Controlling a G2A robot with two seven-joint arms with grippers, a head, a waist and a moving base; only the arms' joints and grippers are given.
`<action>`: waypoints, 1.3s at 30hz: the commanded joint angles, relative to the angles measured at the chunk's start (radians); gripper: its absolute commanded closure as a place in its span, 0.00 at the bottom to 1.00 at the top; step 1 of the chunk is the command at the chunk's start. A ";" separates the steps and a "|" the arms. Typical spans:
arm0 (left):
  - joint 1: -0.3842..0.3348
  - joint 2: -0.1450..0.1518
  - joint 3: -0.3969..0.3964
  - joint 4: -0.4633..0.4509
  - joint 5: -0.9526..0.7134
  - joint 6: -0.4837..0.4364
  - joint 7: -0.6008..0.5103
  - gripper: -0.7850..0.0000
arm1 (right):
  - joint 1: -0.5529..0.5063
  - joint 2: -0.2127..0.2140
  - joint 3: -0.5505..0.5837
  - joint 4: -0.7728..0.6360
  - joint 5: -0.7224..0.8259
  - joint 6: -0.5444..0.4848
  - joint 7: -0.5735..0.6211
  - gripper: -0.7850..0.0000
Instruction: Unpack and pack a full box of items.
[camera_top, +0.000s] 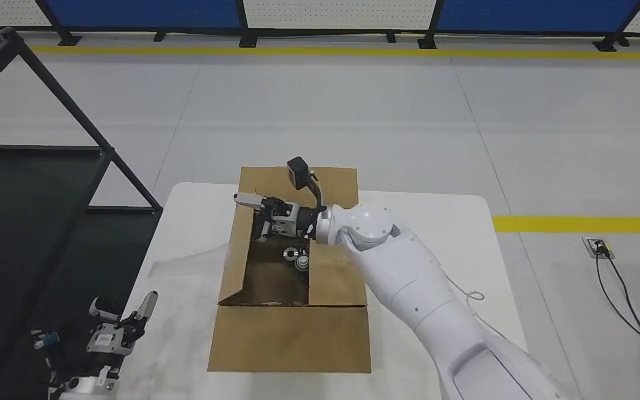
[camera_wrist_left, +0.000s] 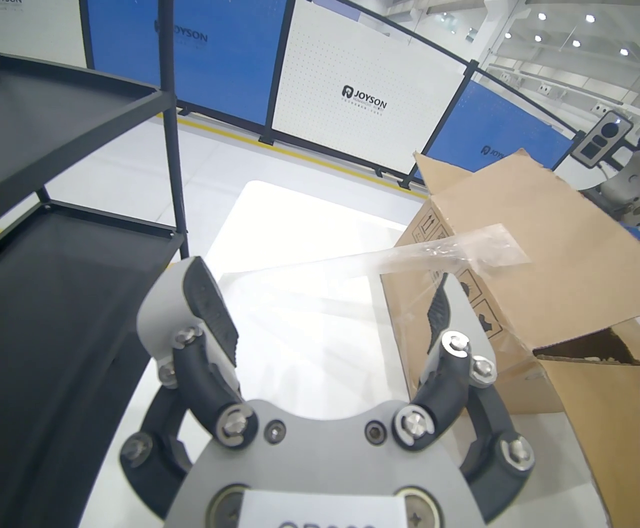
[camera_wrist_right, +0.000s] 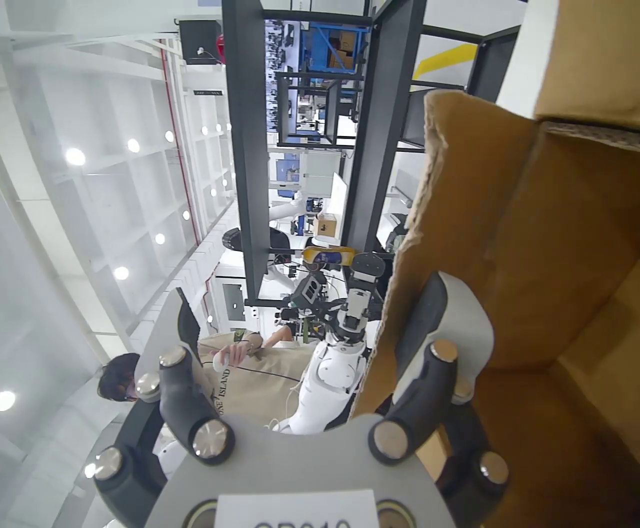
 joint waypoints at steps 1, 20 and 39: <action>0.002 0.000 -0.006 0.007 -0.010 -0.003 0.003 0.00 | -0.004 -0.009 -0.001 -0.008 0.017 -0.001 -0.004 0.00; -0.028 -0.005 0.018 0.010 0.022 0.085 -0.009 0.00 | -0.053 -0.019 -0.001 -0.090 0.013 0.038 -0.086 0.00; -0.401 -0.009 0.271 0.423 0.636 0.296 0.129 0.00 | -0.051 -0.049 0.003 -0.079 -0.004 0.053 -0.099 0.00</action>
